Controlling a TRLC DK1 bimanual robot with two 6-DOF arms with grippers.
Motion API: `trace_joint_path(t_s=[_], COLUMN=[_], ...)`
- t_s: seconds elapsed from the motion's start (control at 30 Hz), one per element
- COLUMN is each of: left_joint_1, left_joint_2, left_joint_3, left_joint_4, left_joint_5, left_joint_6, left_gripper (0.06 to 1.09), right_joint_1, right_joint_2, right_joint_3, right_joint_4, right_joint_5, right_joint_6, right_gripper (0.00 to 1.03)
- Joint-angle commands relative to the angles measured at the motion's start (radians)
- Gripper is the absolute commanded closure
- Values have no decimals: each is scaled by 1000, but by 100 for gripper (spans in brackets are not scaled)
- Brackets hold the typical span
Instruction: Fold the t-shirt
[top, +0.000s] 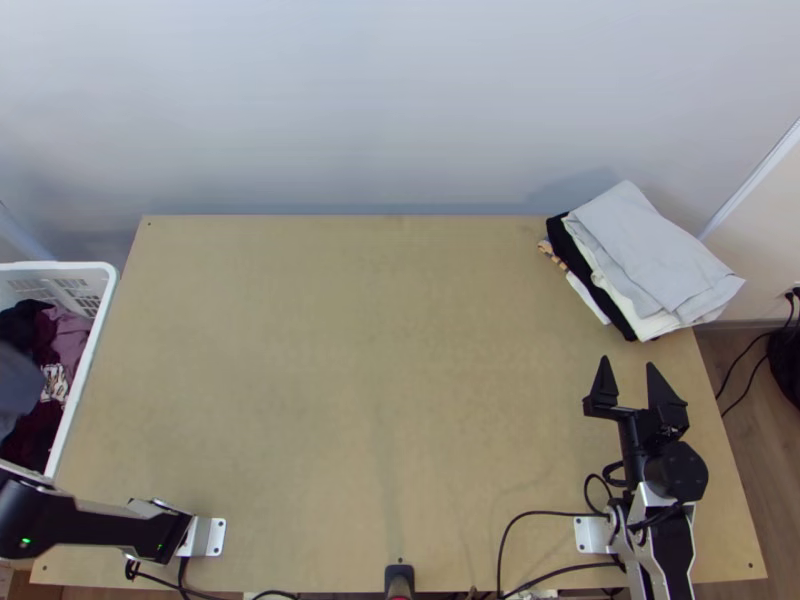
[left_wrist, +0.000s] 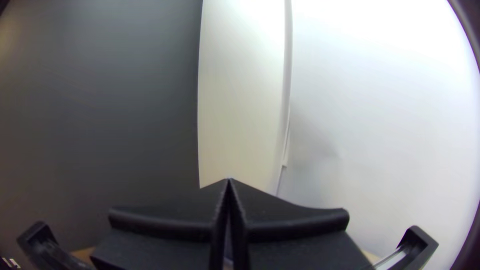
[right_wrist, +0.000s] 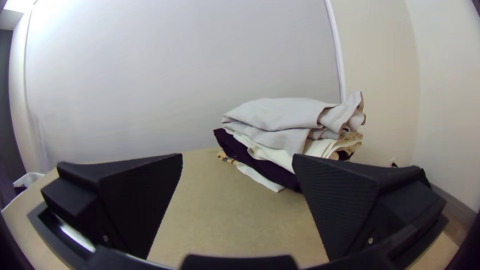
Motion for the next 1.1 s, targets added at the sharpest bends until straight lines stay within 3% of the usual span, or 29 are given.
trace_joint_path(t_s=[0.0,0.2,0.7,0.97,1.07], left_joint_1=[-5,-35,-395,-776,-1035], left_joint_2=[-99,-199,-384,-424,-420], left_joint_3=[-5,-7,9,27,13], left_joint_4=[95,204,178,106,95], left_joint_5=[17,12,-52,-186,-324], left_joint_6=[-66,-119,-131,1,150], left_gripper=[105,105,105,105,105], right_joint_1=[7,7,7,7,7], right_joint_2=[-8,-8,-8,-8,-8], right_joint_3=[-8,-8,-8,-8,-8], right_joint_4=[-15,-15,-15,-15,-15], right_joint_5=[9,9,9,9,9], right_joint_6=[16,16,16,16,16], right_gripper=[3,3,3,3,3])
